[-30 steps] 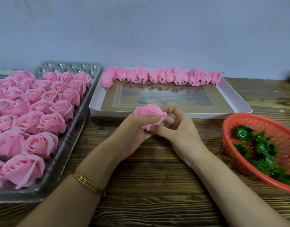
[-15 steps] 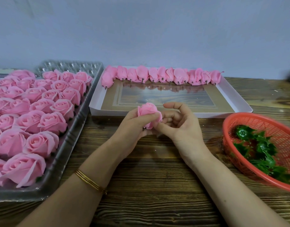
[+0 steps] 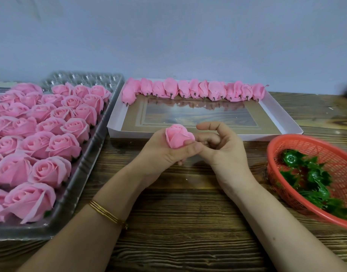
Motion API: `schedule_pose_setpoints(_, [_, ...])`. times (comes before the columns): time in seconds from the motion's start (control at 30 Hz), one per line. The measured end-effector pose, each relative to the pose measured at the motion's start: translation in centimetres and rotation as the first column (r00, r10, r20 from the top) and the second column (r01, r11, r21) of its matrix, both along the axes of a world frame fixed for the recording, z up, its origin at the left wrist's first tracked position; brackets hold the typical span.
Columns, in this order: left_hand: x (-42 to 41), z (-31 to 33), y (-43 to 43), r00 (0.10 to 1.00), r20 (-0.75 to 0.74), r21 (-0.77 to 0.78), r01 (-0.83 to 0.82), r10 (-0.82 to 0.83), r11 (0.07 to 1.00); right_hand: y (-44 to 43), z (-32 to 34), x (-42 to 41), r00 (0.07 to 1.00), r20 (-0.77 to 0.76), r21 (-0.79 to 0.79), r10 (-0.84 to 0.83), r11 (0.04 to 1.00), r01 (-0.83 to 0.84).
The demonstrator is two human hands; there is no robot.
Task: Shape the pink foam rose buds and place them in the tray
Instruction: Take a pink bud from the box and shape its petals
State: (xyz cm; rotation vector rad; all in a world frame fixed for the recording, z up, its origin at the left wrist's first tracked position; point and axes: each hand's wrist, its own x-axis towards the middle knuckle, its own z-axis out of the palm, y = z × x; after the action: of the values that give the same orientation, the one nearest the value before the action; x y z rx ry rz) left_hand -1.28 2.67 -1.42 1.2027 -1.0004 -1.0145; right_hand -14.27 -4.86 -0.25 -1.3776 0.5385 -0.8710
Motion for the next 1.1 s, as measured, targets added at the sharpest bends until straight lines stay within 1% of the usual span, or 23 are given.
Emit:
schedule_pose_setpoints(0.07, [0.2, 0.1, 0.1, 0.999, -0.026, -0.001, 0.044, -0.044, 0.999, 0.0, -0.1, 0.0, 0.999, 0.008, 0.034, 0.034, 0.999, -0.034])
schedule_pose_setpoints(0.13, [0.4, 0.1, 0.1, 0.998, -0.043, 0.005, 0.05, -0.05, 0.999, -0.1, -0.1, -0.1, 0.997, 0.02, 0.082, 0.076, 0.994, -0.078])
schedule_pose_setpoints(0.2, [0.4, 0.0, 0.1, 1.0, -0.024, 0.028, 0.015, -0.014, 1.0, -0.2, 0.0, -0.3, 0.994, 0.036, 0.112, 0.099, 0.988, -0.103])
schedule_pose_setpoints(0.27, [0.2, -0.3, 0.0, 0.999, 0.023, 0.049, -0.034, 0.033, 0.998, -0.2, 0.3, -0.3, 0.995, 0.034, 0.101, 0.097, 0.99, -0.1])
schedule_pose_setpoints(0.4, [-0.3, -0.7, -0.3, 0.988, 0.099, 0.033, -0.12, 0.116, 0.992, 0.1, 0.3, -0.2, 0.997, -0.056, -0.062, 0.056, 0.996, -0.059])
schedule_pose_setpoints(0.5, [-0.7, -0.9, -0.5, 0.98, 0.139, -0.005, -0.142, 0.142, 0.99, 0.4, 0.0, 0.0, 0.991, -0.136, -0.193, -0.001, 0.981, -0.026])
schedule_pose_setpoints(0.63, [-1.0, -1.0, -0.8, 0.969, 0.191, 0.009, -0.16, 0.155, 0.987, 0.4, -0.5, 0.2, 0.979, -0.187, -0.32, -0.083, 0.947, 0.019])
schedule_pose_setpoints(0.73, [-1.3, -0.7, -0.6, 0.947, 0.271, 0.014, -0.185, 0.174, 0.983, 0.4, -0.8, 0.3, 0.964, -0.223, -0.369, -0.144, 0.928, 0.053])
schedule_pose_setpoints(0.87, [-1.5, -0.5, -0.4, 0.904, 0.383, 0.033, -0.221, 0.192, 0.975, 0.2, -1.0, 0.3, 0.956, -0.239, -0.394, -0.17, 0.917, 0.064])
schedule_pose_setpoints(1.0, [-1.9, -0.4, -0.4, 0.862, 0.461, 0.022, -0.251, 0.213, 0.968, 0.2, -1.1, 0.2, 0.95, -0.25, -0.401, -0.189, 0.913, 0.076])
schedule_pose_setpoints(1.1, [-2.1, -0.4, -0.4, 0.843, 0.49, 0.033, -0.272, 0.222, 0.962, 0.1, -1.1, 0.2, 0.944, -0.262, -0.418, -0.199, 0.905, 0.075])
